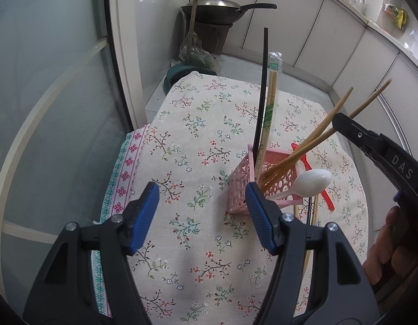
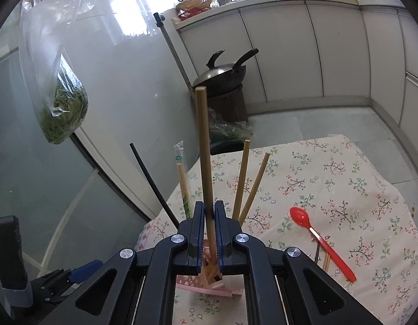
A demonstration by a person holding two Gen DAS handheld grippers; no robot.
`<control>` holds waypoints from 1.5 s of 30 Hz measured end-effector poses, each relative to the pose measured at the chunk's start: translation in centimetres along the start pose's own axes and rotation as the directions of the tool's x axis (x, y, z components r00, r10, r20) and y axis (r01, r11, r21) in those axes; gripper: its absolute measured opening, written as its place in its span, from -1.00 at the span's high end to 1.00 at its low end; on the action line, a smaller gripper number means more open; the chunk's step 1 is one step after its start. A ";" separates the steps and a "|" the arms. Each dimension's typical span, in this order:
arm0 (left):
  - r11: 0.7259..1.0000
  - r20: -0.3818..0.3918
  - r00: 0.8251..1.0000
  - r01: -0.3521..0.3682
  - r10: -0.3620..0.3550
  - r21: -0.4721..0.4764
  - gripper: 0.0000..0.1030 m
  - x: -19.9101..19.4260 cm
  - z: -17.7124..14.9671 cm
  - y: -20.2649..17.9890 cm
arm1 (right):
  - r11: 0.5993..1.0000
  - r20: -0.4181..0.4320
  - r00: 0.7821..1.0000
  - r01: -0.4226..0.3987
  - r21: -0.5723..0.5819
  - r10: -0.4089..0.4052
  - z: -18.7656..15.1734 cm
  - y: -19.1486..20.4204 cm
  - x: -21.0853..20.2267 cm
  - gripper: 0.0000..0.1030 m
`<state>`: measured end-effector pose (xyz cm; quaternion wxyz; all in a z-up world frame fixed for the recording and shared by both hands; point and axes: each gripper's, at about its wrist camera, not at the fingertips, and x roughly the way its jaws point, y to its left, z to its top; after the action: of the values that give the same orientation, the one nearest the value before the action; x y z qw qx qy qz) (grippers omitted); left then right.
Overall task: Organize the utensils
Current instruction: 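Lower the held wooden chopstick into the pink basket and open the right tool, then grasp a loose wooden chopstick from the table with the left tool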
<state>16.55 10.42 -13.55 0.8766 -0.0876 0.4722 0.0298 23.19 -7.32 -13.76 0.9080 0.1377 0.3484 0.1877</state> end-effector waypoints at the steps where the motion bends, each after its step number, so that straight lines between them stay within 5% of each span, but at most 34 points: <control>1: 1.000 -0.001 1.000 0.000 0.000 0.003 -0.31 0.0 0.0 -0.1 | 1.000 0.000 1.000 -0.003 0.001 0.003 0.0 -0.1 0.0 0.84; 8: 0.999 0.012 1.000 0.003 -0.004 0.052 -0.43 -0.3 -0.4 -1.2 | 0.999 0.079 0.996 -0.043 0.009 0.042 1.0 -1.1 -3.2 0.21; 20: 0.991 -0.030 0.998 0.051 -0.048 0.124 -0.58 0.4 -2.2 -3.9 | 1.000 0.153 0.988 0.026 -0.002 -0.026 1.3 -5.1 -10.7 -0.39; 31: 0.967 -0.119 0.992 0.075 -0.047 0.243 -0.61 2.5 -5.6 -8.2 | 0.976 -0.031 0.976 0.214 -0.033 -0.215 -2.2 -11.3 -9.8 -0.48; 45: 0.915 -0.168 0.984 0.125 -0.065 0.382 -0.61 6.3 -10.0 -15.6 | 0.949 -0.174 0.933 0.308 -0.073 -0.316 -6.0 -16.7 -9.8 -0.48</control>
<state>13.86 -6.90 -22.25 0.8382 0.0643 0.5293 -0.1146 16.48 -25.80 -18.77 0.8931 0.0427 0.4436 0.0609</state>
